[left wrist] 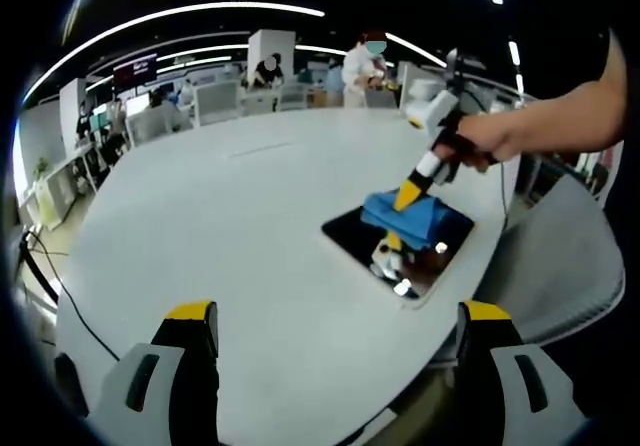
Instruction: Wipe the mirror surface with the cleaning cloth until all visible marks leave the cleaned area.
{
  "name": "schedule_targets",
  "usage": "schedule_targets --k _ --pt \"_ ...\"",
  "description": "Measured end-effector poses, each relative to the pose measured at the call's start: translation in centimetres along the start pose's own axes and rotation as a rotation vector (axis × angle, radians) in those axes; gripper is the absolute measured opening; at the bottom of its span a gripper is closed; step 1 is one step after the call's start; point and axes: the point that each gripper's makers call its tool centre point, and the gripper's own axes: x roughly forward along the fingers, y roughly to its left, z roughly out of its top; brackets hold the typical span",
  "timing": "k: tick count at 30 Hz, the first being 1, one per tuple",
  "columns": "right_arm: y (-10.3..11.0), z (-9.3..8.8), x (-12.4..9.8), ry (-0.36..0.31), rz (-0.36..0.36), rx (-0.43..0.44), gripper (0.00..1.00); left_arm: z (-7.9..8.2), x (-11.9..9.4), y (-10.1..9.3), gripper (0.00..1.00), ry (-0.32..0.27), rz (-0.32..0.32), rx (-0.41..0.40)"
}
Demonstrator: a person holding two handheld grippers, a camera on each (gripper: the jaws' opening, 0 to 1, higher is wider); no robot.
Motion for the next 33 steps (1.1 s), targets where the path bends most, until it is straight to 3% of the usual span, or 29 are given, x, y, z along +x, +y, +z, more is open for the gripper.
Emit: schedule_targets --k 23,33 --pt "-0.2 3.5 1.1 -0.012 -0.026 -0.013 0.0 -0.3 -0.3 0.2 0.99 0.009 0.011 -0.009" --pt "-0.4 3.4 1.1 -0.007 -0.005 -0.025 0.0 0.2 0.0 0.1 0.99 0.007 0.006 -0.001"
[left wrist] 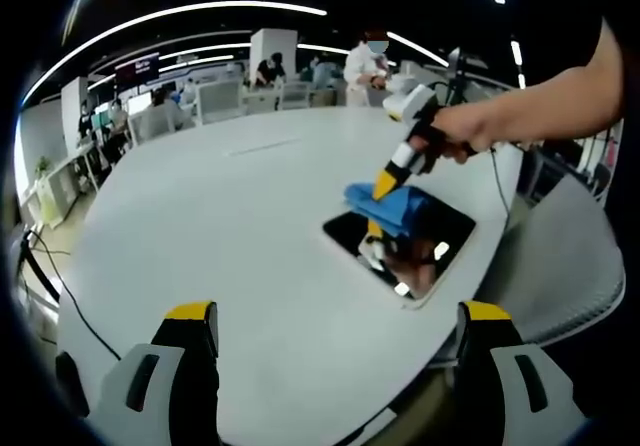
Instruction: Wipe the mirror surface with the cleaning cloth until all visible marks leave the cleaned area.
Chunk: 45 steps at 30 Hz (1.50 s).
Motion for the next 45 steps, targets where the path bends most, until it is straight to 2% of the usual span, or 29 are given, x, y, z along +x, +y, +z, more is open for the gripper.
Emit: schedule_targets --k 12,36,45 --pt "-0.5 -0.3 -0.6 -0.003 0.008 -0.005 0.0 0.0 -0.1 0.3 0.99 0.007 0.01 0.004" --pt "-3.6 -0.6 -2.0 -0.01 -0.019 0.022 0.0 0.3 0.5 -0.7 0.99 0.009 -0.005 0.011" --pt "-3.5 -0.6 -2.0 -0.016 -0.029 0.017 0.0 0.1 0.5 -0.9 0.99 0.011 -0.007 0.01"
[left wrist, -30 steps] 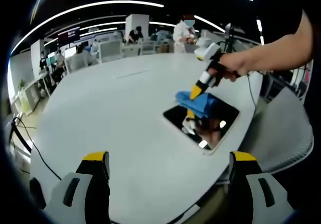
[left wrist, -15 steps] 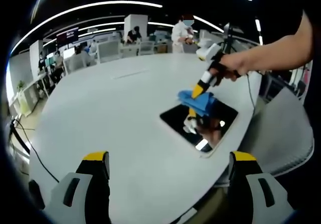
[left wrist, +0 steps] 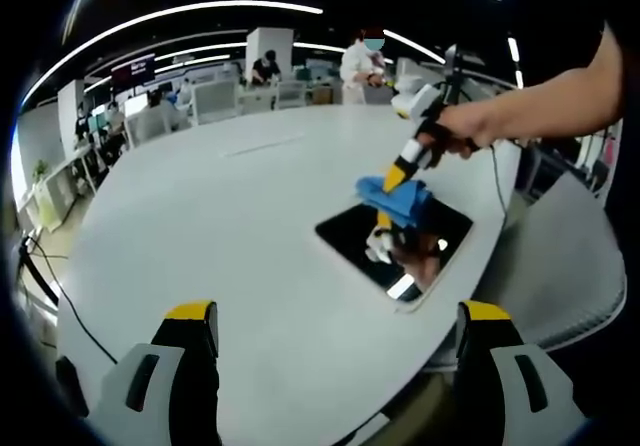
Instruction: Wipe the mirror surface with the cleaning cloth until all visible marks leave the cleaned area.
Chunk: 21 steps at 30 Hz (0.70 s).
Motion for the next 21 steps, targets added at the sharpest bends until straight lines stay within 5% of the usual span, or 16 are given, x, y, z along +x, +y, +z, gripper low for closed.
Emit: schedule_targets --k 21 --pt "0.3 -2.3 -0.8 -0.034 0.0 0.017 0.0 0.4 0.1 -0.6 0.99 -0.012 -0.005 0.004"
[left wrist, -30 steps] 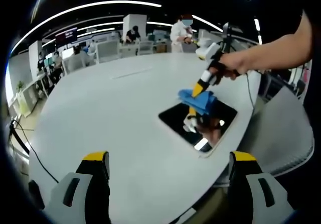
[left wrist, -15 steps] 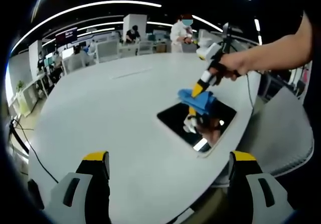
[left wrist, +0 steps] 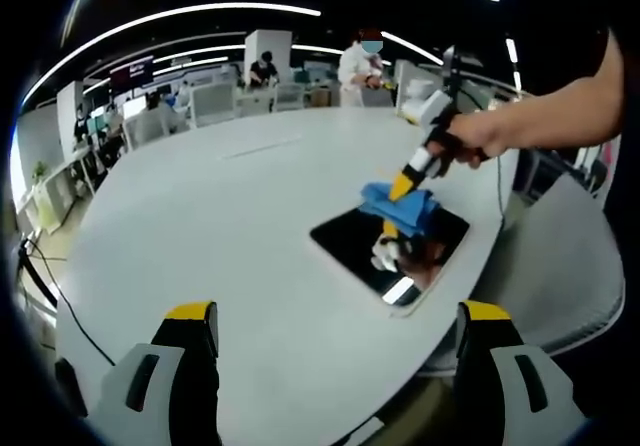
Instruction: Wipe the mirror surface with the cleaning cloth until all visible marks leave the cleaned area.
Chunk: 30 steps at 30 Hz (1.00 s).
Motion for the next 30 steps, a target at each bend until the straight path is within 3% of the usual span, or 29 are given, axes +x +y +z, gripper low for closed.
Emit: schedule_targets --k 16,30 --pt "-0.2 -2.0 -0.8 -0.034 0.027 0.04 0.0 0.2 -0.1 -0.5 0.99 0.0 -0.005 0.012" --pt "0.2 -4.1 -1.6 -0.03 0.03 0.018 0.0 -0.1 0.2 -0.9 0.99 0.009 -0.019 0.027"
